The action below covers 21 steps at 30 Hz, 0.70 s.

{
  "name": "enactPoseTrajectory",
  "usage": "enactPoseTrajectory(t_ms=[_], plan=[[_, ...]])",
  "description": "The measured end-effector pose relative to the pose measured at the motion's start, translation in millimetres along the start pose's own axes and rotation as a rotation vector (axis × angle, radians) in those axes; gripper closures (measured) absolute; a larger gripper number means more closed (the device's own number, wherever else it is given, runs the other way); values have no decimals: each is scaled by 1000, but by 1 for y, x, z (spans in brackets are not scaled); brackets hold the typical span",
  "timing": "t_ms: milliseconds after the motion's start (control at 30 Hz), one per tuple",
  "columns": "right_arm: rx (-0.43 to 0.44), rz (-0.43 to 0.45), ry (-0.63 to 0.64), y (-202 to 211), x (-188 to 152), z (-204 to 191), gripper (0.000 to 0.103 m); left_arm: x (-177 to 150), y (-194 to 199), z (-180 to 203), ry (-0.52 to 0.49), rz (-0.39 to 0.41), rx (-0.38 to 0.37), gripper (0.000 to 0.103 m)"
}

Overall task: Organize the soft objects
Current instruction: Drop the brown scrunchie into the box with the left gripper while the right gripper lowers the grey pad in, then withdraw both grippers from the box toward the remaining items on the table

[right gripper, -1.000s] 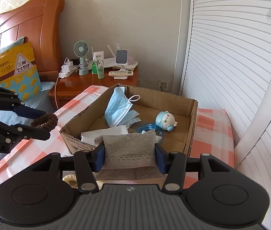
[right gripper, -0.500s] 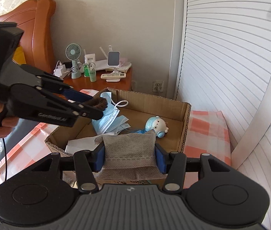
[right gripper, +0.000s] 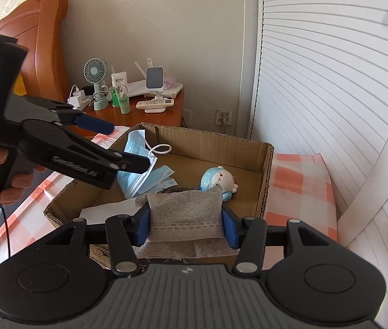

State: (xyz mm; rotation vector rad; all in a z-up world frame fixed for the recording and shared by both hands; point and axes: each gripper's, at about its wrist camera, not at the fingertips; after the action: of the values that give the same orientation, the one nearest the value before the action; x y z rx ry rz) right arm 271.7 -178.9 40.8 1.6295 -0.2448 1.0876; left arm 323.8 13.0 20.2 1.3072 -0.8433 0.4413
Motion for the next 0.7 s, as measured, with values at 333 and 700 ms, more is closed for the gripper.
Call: enactPoseTrajectory(t_ms=[333,700], plan=[[-11,-18,-45,-30,19,-5,46,-20,56,-13,-18,39,-19,7],[-44,-11,-68,-69,62,-18,46,-83,114,-10,3,66,-14,2]])
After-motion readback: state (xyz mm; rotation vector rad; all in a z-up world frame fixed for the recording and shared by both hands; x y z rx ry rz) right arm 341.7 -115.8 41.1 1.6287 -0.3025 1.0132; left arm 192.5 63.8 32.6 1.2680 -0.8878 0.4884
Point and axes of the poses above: each gripper's, at about its wrist camera, not at the fingertips, and y roughly against the way its jaws point, z to its right, x to its top, and after that the axes turned 5 degrees about y, right-handed
